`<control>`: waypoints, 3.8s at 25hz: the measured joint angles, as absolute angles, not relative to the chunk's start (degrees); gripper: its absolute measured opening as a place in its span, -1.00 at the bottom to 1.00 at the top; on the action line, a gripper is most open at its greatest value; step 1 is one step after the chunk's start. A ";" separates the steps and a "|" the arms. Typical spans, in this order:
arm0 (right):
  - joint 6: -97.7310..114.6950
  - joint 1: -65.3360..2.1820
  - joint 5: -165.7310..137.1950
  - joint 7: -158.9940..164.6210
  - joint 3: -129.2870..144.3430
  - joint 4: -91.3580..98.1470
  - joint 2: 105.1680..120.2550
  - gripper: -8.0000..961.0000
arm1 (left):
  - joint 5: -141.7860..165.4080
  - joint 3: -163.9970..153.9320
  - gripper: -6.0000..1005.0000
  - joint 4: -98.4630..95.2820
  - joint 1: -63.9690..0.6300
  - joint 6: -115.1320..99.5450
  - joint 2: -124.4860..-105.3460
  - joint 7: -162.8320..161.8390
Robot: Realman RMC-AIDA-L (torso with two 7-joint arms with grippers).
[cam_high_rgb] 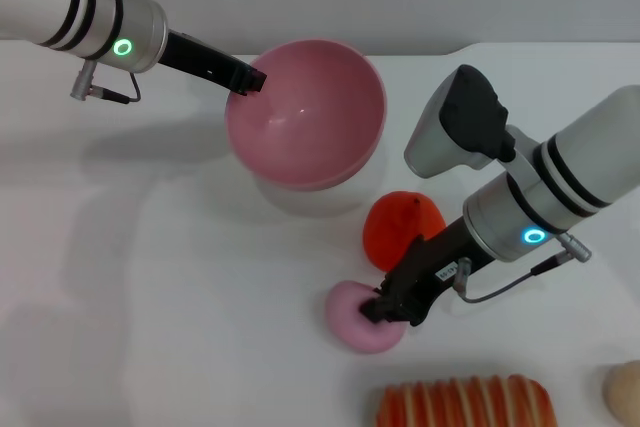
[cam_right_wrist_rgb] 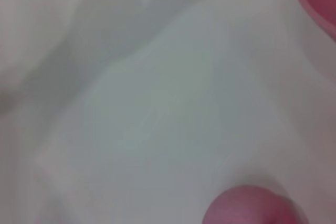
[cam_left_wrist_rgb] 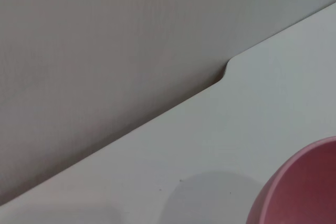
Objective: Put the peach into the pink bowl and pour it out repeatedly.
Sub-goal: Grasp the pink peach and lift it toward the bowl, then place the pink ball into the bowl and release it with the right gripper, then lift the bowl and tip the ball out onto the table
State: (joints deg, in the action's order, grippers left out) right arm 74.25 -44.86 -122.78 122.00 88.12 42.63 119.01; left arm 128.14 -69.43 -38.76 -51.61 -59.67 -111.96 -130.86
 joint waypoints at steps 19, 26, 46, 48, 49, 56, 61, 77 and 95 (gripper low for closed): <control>78.82 -37.80 -122.69 122.32 86.15 59.48 118.66 -0.92 | 128.14 -69.10 -0.92 -38.76 -51.35 -58.89 -111.97 -130.78; 86.04 -33.14 -122.44 122.96 81.12 73.73 118.73 -0.88 | 128.15 -69.07 -0.92 -38.76 -51.25 -58.75 -111.97 -130.78; 72.70 -32.56 -118.36 122.60 76.54 84.48 118.91 -0.74 | 128.15 -69.22 -0.92 -39.21 -51.16 -58.78 -113.36 -130.79; 69.90 -33.47 -118.34 122.61 76.94 81.31 118.82 -0.72 | 128.15 -69.38 -0.92 -39.24 -51.35 -58.83 -113.40 -130.78; 68.31 -34.33 -118.27 122.62 77.01 78.88 118.79 -0.71 | 128.15 -69.41 -0.92 -39.26 -51.46 -58.88 -113.41 -130.78; 64.78 -35.52 -117.99 121.50 77.53 74.86 118.80 -0.66 | 128.15 -69.57 -0.92 -39.29 -51.63 -58.59 -113.41 -130.78; 63.60 -35.31 -117.75 121.29 77.51 74.79 118.88 -0.41 | 128.18 -69.49 -0.92 -39.29 -51.65 -58.58 -113.39 -130.44; 63.65 -20.77 -73.48 88.91 68.29 67.78 118.62 0.14 | 128.14 -69.07 -0.92 -40.29 -51.38 -57.47 -115.14 -128.63; 82.19 -15.03 -39.99 49.47 43.25 33.94 118.43 0.14 | 104.19 -78.23 -0.92 -41.29 -47.95 -39.63 -118.44 -115.57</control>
